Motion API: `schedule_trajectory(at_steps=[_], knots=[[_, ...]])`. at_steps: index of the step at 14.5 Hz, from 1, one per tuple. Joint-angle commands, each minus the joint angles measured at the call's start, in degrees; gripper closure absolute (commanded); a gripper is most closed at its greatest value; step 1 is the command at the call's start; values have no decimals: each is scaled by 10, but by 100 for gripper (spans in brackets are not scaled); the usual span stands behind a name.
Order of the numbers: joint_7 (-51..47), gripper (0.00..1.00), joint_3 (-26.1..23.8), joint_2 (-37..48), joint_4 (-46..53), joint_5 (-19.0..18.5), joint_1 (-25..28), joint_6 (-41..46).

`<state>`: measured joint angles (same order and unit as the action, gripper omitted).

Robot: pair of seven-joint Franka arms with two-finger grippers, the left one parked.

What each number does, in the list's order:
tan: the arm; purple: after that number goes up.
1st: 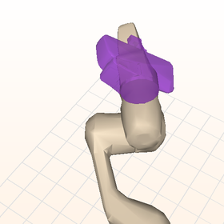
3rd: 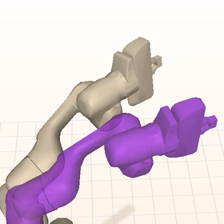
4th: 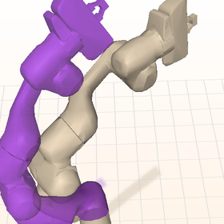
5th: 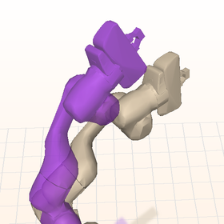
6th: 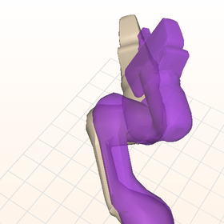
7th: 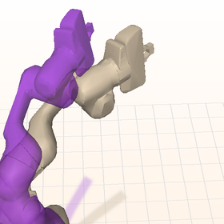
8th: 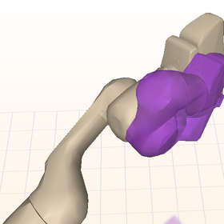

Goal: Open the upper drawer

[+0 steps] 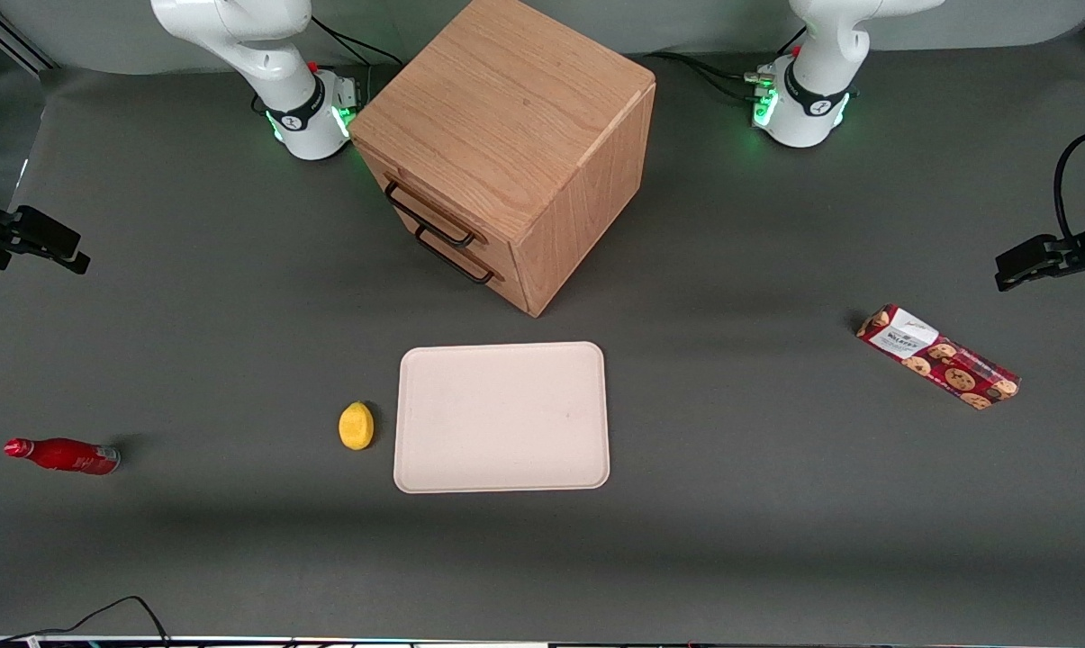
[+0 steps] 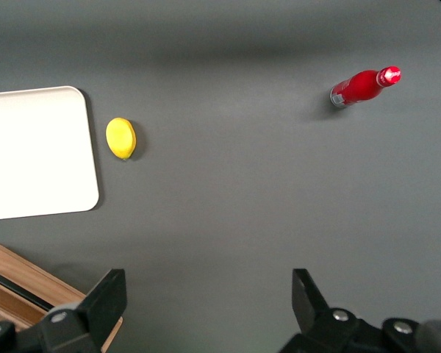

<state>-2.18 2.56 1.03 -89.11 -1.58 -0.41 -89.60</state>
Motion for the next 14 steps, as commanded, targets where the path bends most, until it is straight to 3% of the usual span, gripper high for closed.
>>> schedule_trajectory(at_steps=[1, 3, 10, 14], knots=[[-4, 0, 0, -16, 18, -6, 7, 24], [4, 0, -1, -16, 16, -6, 7, 29], [207, 0, -33, -11, 13, -4, 19, 95], [265, 0, -80, -13, -1, 33, 18, 105]])
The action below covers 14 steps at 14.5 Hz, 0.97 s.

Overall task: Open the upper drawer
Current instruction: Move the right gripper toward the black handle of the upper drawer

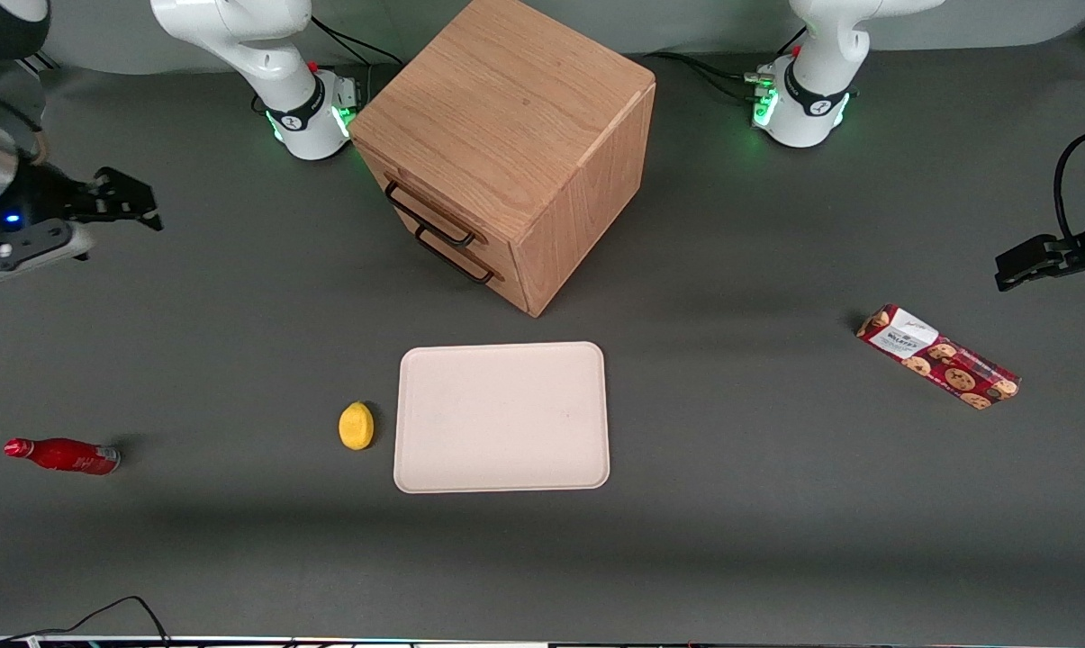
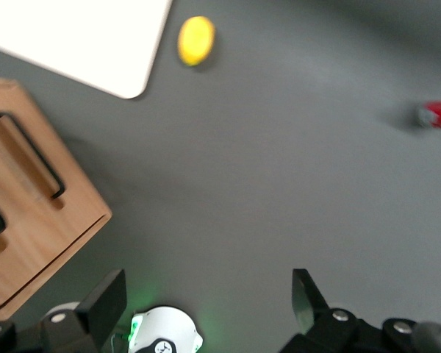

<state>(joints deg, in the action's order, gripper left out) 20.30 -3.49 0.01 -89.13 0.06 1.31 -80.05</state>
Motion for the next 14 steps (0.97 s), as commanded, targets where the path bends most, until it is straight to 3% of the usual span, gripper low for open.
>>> schedule_trajectory(at_steps=[1, 4, 9, 14], knots=[[49, 0, -33, -4, -5, 33, -6, 9], [69, 0, -50, -6, -25, 93, -6, -14], [84, 0, -157, 0, -124, 111, -34, -108], [71, 0, -193, 6, -189, 137, -24, -194]])
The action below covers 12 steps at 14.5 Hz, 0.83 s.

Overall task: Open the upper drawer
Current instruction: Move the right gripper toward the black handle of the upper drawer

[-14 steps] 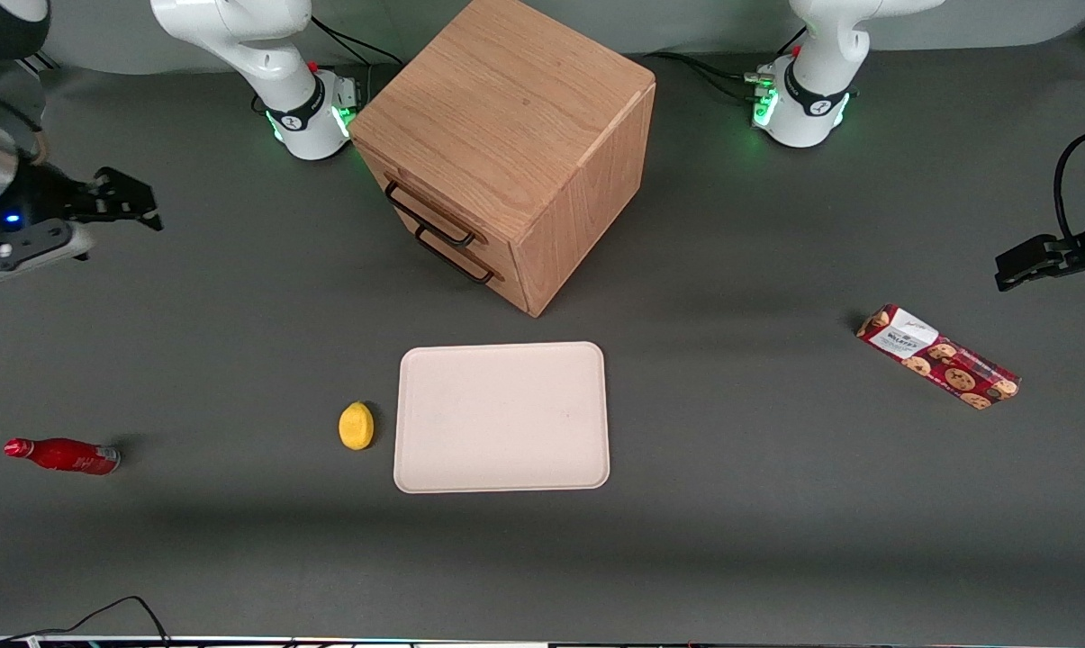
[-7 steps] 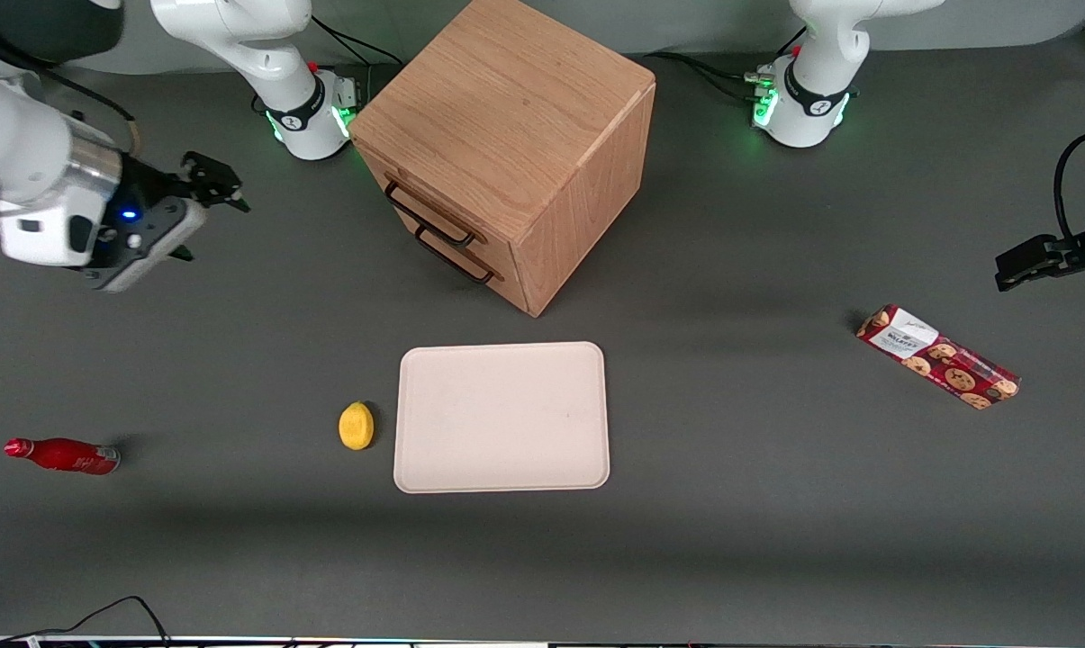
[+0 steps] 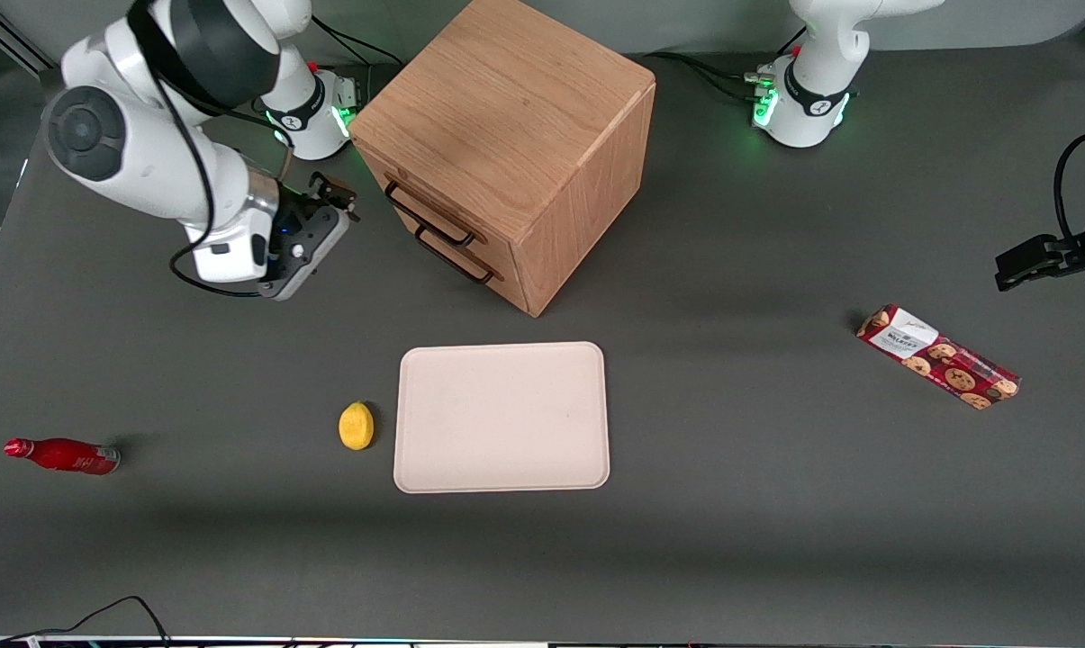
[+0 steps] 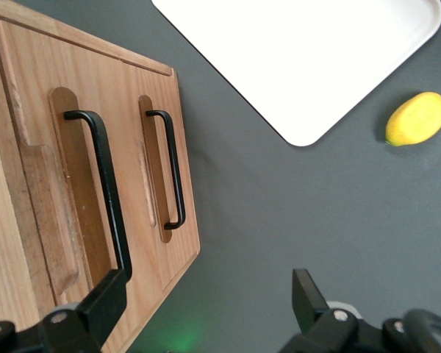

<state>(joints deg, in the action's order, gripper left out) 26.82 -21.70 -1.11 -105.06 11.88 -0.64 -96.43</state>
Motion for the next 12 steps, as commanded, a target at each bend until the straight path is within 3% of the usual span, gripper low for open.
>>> schedule_trajectory(at_steps=[1, 4, 12], knots=[[5, 0, -20, 19, -42, 25, -2, -45], [-15, 0, -46, 24, -91, 58, -1, -104], [-39, 0, -91, 23, -151, 63, -1, -164]])
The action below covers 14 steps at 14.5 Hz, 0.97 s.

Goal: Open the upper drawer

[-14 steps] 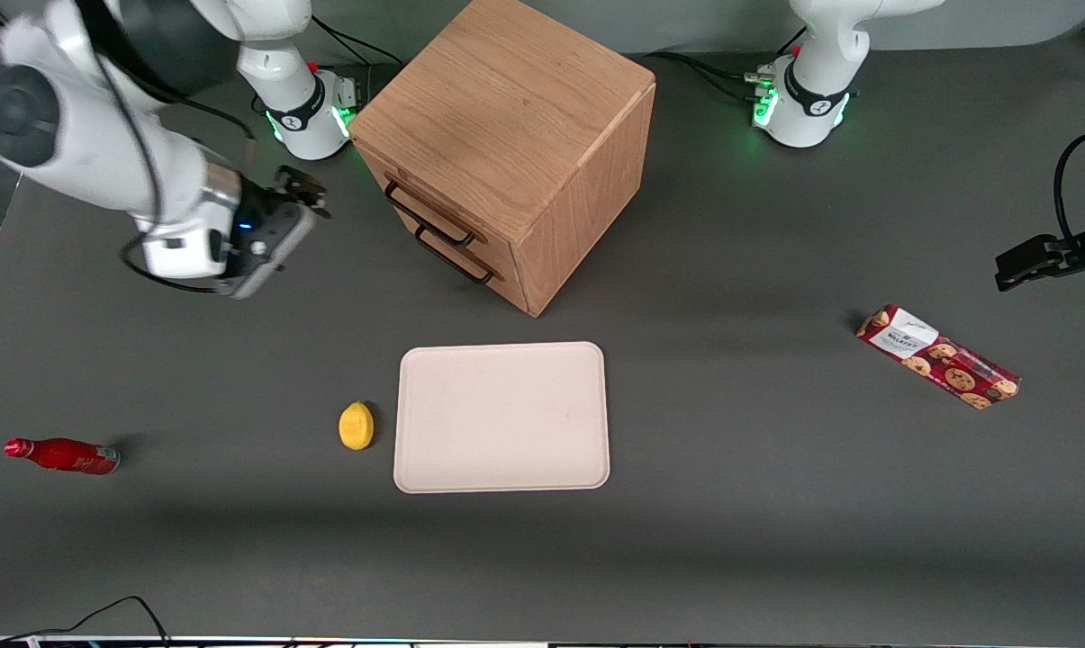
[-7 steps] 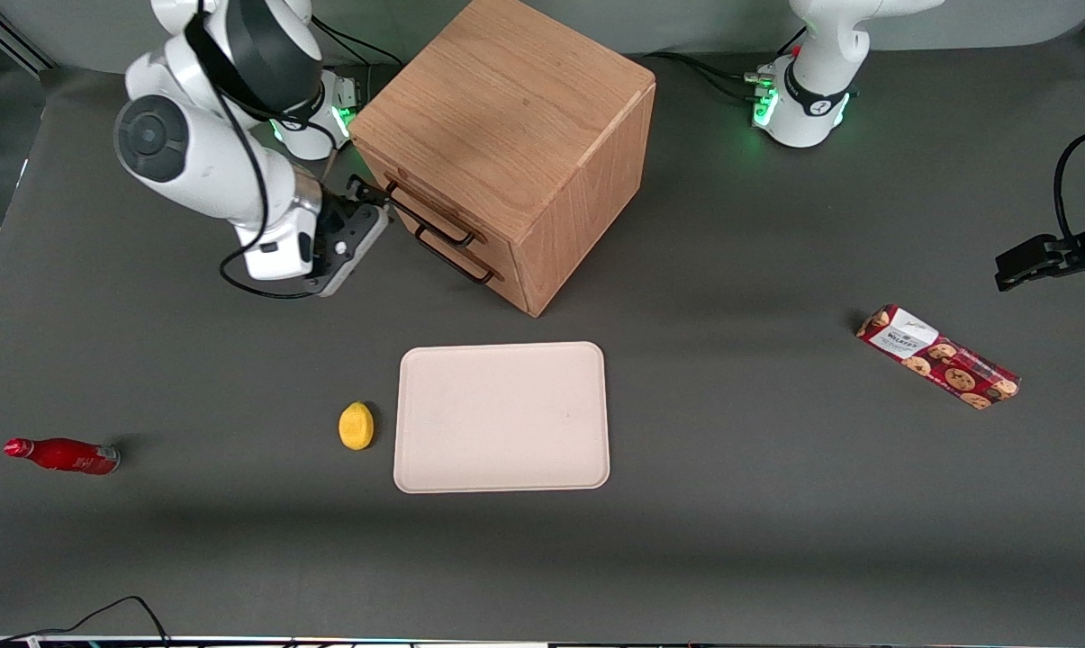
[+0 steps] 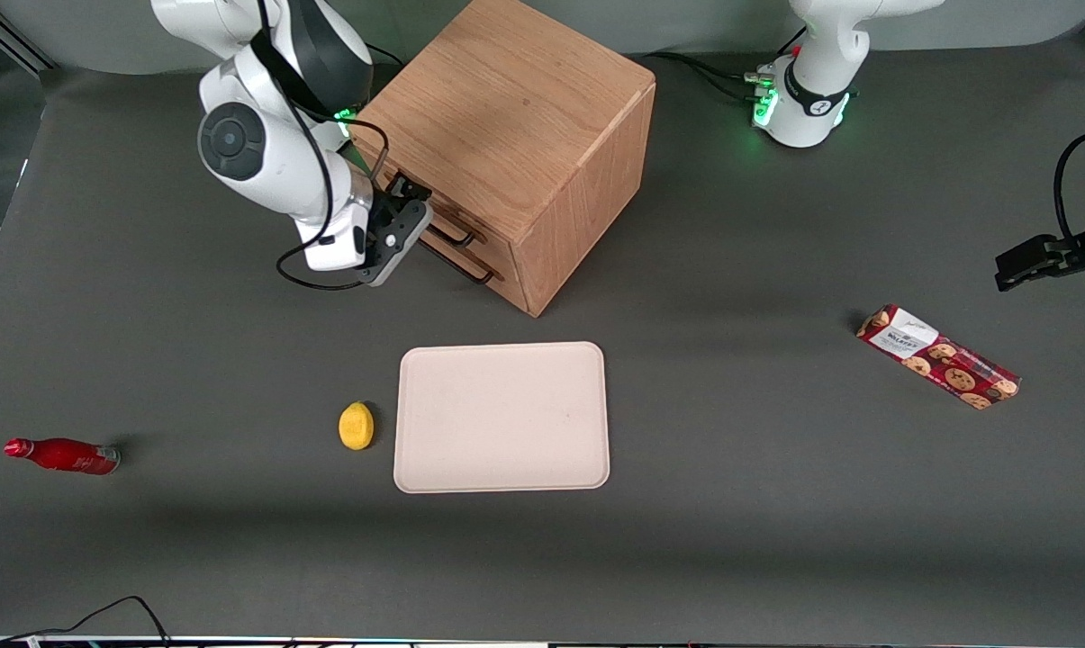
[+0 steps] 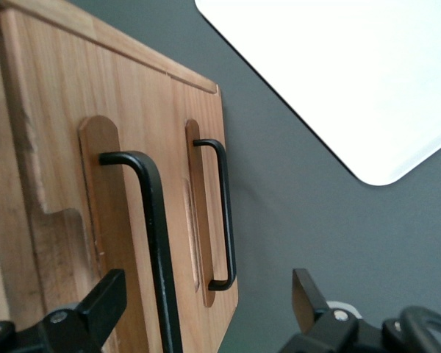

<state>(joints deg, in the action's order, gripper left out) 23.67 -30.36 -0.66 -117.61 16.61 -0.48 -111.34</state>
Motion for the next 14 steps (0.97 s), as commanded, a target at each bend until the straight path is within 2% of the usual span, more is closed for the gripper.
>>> schedule_trajectory(at_steps=[1, 14], knots=[[-6, 0, -5, 16, -28, 16, -3, -21], [-6, 0, -5, -8, -55, 9, 3, -60]])
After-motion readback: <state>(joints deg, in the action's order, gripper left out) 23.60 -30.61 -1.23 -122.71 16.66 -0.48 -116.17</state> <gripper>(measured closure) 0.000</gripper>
